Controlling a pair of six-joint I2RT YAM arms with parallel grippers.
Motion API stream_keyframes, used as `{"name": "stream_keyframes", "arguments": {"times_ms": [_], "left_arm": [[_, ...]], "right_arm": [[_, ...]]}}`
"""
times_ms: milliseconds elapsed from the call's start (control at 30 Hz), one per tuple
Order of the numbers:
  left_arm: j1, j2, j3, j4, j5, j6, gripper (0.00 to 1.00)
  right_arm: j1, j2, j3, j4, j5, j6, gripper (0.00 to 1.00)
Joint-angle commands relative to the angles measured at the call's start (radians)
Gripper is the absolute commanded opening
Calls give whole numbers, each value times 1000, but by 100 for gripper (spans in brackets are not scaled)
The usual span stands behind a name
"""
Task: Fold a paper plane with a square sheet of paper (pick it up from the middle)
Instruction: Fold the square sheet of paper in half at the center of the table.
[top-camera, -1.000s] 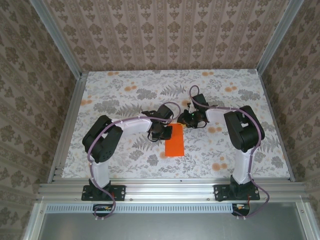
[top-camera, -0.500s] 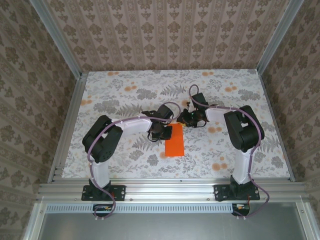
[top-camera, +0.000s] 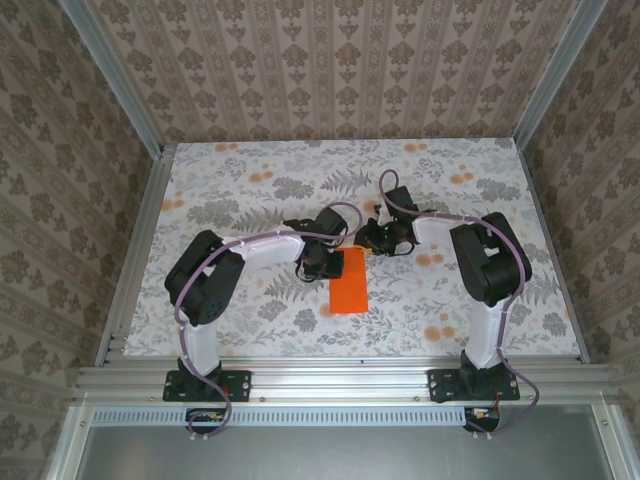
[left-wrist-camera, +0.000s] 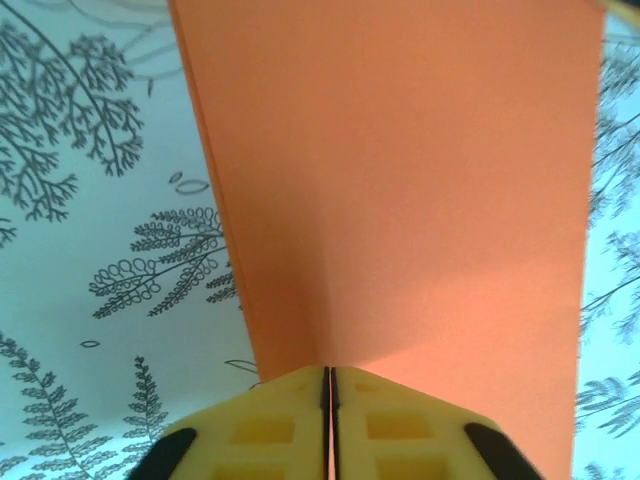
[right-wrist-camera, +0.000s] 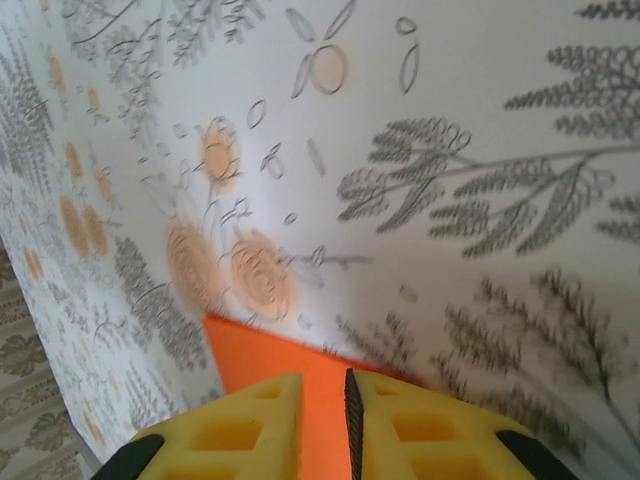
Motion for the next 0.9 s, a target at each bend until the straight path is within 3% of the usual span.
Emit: {"name": "stream_keyframes", "arguments": {"times_ms": [0,133,367,533,867], "left_arm": [[5,-92,59,-36,-20,13,19],[26,-165,54,-18,-18,13,26],[86,-162,-3,88,97,-2,18],[89,-77,28,121,162,-2,11],[114,43,82,101,150,11,5]], "right_arm": [[-15,-127,40,-97,-11,-51,21],[-19,-233,-19,-139,18,-71,22],[-12,-330,-225,5,-18,22,21],[16,-266,-226,55,-28,44,17],[26,-81,-62,46,-21,39,12]]}}
